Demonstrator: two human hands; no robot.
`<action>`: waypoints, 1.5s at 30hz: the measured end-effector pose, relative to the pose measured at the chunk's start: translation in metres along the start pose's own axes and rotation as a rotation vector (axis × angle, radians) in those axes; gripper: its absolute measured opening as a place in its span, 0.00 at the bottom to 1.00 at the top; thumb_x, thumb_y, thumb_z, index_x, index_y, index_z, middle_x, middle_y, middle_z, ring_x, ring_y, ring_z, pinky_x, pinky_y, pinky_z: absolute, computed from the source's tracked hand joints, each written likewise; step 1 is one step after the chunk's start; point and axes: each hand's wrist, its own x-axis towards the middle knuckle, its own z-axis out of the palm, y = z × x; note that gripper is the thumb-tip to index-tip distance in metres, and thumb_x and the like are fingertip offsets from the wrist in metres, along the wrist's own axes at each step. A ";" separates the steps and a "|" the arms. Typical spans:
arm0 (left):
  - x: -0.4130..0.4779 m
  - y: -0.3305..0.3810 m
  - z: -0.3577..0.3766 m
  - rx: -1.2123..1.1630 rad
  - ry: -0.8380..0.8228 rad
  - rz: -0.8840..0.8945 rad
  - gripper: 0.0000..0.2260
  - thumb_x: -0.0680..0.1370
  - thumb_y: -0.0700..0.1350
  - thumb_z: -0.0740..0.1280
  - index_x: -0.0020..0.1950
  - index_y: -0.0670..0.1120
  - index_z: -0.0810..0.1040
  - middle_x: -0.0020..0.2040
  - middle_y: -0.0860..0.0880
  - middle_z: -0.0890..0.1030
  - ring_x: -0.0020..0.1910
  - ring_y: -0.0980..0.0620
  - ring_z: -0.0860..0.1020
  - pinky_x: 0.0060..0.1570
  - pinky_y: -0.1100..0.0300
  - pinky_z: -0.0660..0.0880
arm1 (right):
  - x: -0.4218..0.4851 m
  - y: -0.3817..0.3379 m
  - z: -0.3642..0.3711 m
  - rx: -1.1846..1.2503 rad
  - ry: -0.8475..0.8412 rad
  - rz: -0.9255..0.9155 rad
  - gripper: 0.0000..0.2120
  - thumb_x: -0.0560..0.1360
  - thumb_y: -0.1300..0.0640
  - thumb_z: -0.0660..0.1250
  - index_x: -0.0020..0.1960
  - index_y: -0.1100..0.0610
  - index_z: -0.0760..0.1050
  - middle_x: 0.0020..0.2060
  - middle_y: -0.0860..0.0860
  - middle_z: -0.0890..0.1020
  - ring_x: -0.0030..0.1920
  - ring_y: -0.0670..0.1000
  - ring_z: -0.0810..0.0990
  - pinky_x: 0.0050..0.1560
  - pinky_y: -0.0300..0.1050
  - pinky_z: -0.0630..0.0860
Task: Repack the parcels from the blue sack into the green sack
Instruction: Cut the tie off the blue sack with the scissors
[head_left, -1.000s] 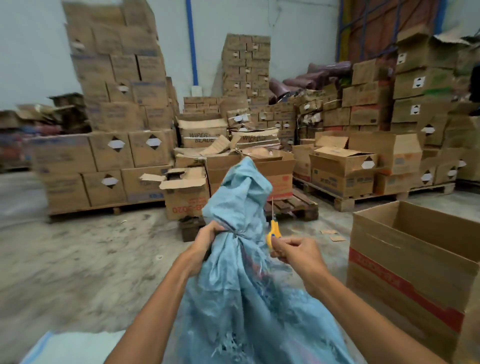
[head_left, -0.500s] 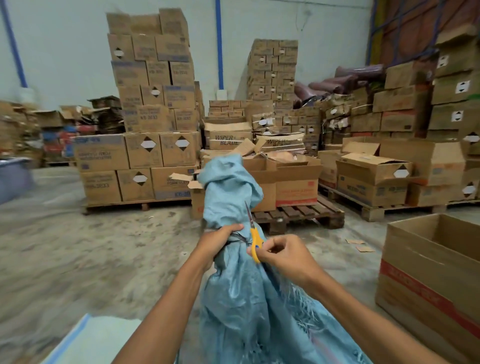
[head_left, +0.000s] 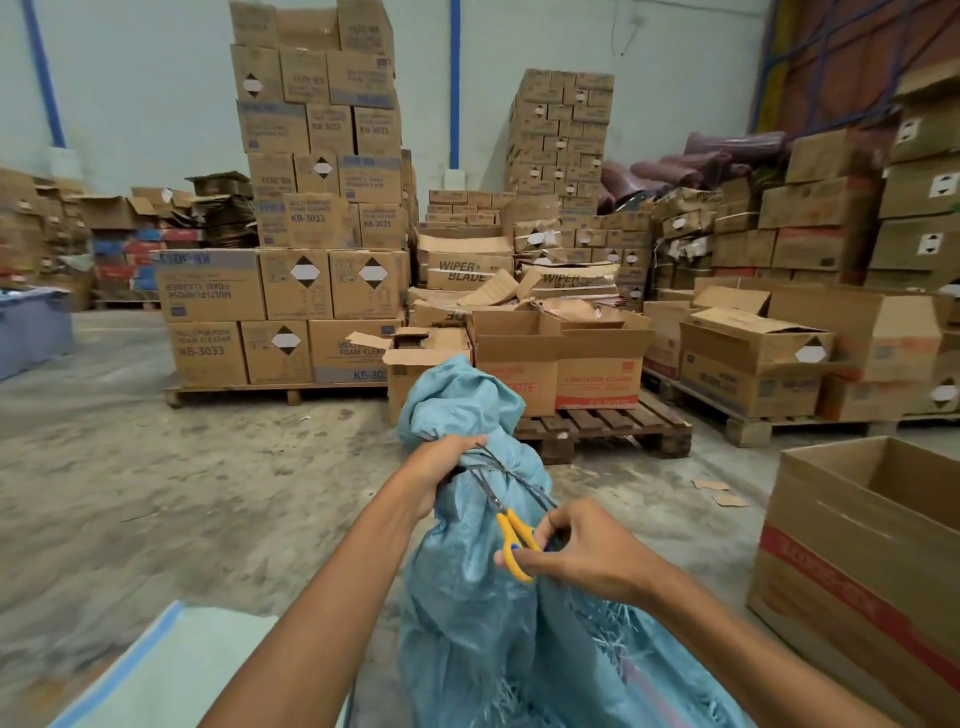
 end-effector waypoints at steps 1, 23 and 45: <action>0.000 0.001 0.000 -0.011 -0.002 -0.004 0.13 0.77 0.51 0.70 0.56 0.44 0.82 0.43 0.47 0.85 0.41 0.51 0.82 0.32 0.61 0.77 | 0.000 0.001 0.000 -0.008 0.002 0.002 0.33 0.63 0.34 0.76 0.37 0.67 0.76 0.27 0.53 0.73 0.29 0.50 0.67 0.34 0.45 0.62; 0.016 -0.011 0.001 -0.129 -0.002 0.039 0.23 0.69 0.60 0.74 0.59 0.49 0.82 0.53 0.49 0.86 0.52 0.47 0.84 0.57 0.49 0.79 | 0.000 0.012 0.003 -0.030 0.104 0.011 0.32 0.64 0.33 0.75 0.37 0.63 0.76 0.28 0.48 0.72 0.29 0.46 0.68 0.35 0.45 0.64; 0.002 -0.012 0.018 -0.175 -0.075 -0.025 0.17 0.77 0.55 0.69 0.60 0.46 0.82 0.51 0.42 0.86 0.52 0.42 0.83 0.53 0.48 0.80 | -0.011 0.022 0.011 -0.167 0.362 -0.156 0.20 0.65 0.42 0.77 0.41 0.55 0.73 0.35 0.44 0.72 0.34 0.42 0.69 0.35 0.36 0.65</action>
